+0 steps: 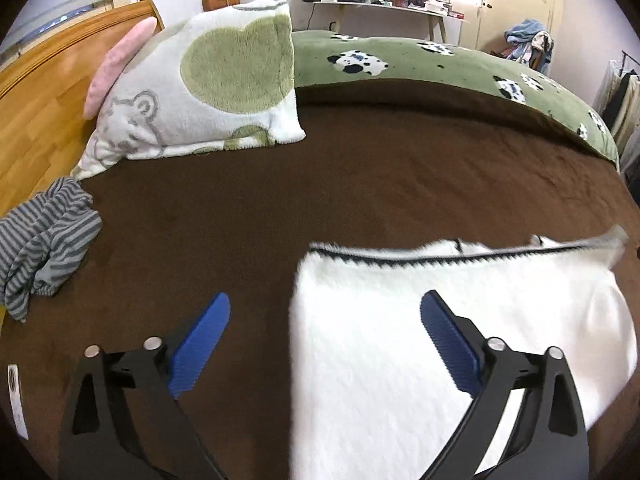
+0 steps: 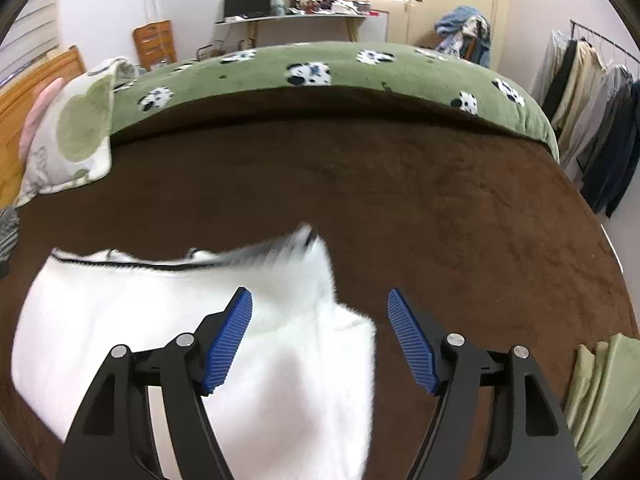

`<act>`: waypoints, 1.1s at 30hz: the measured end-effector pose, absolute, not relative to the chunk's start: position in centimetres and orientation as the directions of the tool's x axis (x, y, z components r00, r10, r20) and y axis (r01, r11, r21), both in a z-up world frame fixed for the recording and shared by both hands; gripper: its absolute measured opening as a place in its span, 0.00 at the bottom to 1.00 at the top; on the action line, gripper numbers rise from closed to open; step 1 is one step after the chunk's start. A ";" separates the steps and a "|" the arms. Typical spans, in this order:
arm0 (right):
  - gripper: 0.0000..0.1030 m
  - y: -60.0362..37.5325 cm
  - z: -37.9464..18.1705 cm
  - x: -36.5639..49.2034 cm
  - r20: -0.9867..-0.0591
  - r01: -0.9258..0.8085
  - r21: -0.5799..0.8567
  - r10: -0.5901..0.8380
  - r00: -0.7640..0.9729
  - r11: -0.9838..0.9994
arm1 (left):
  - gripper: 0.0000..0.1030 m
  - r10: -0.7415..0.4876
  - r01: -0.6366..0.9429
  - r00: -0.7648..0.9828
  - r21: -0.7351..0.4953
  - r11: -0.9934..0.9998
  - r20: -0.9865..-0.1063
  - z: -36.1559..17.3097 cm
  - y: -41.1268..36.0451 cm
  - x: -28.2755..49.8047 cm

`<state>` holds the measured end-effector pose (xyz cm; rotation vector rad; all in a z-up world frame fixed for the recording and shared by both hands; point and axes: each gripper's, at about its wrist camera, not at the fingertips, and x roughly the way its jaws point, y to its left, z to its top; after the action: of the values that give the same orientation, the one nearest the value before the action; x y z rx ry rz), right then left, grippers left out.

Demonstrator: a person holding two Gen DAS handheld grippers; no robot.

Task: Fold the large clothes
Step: 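Release the hem and press the folded cardigan flat with both grippers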

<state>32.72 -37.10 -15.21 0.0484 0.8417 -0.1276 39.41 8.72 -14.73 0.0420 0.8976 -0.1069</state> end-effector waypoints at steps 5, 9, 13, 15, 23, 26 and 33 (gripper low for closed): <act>0.69 -35.2 -16.9 32.0 -0.758 0.094 -0.022 -0.078 0.647 0.995 | 0.94 -0.113 0.096 0.586 -0.070 0.993 -0.802 -16.5 7.7 37.5; 0.58 -34.0 -20.1 33.3 -0.789 0.077 -0.020 -0.063 0.611 0.997 | 0.94 -0.117 0.101 0.543 -0.073 0.992 -0.832 -19.6 6.1 37.8; 0.49 -33.6 -23.4 35.5 -0.825 0.114 -0.049 -0.104 0.556 0.992 | 0.94 -0.101 0.100 0.511 -0.058 0.993 -0.854 -22.3 5.2 39.0; 0.45 -34.1 -24.9 36.2 -0.835 0.161 -0.063 -0.140 0.532 0.985 | 0.95 -0.101 0.095 0.512 -0.061 0.994 -0.853 -23.2 5.3 39.7; 0.48 -33.8 -26.7 37.5 -0.804 0.213 -0.120 -0.220 0.552 0.970 | 0.95 -0.110 0.030 0.505 -0.110 0.993 -0.856 -25.7 7.0 41.8; 0.51 -34.3 -26.7 37.9 -0.810 0.220 -0.090 -0.200 0.552 0.971 | 0.95 -0.098 0.020 0.513 -0.102 0.995 -0.853 -26.0 6.8 41.9; 0.51 -34.3 -26.8 37.5 -0.806 0.221 -0.088 -0.200 0.558 0.971 | 0.95 -0.084 0.021 0.514 -0.085 0.996 -0.854 -26.1 6.5 42.0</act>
<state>37.51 -34.29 -26.75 0.0242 0.9475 -0.2479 41.95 6.53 -26.15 -0.0667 1.0292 -0.0627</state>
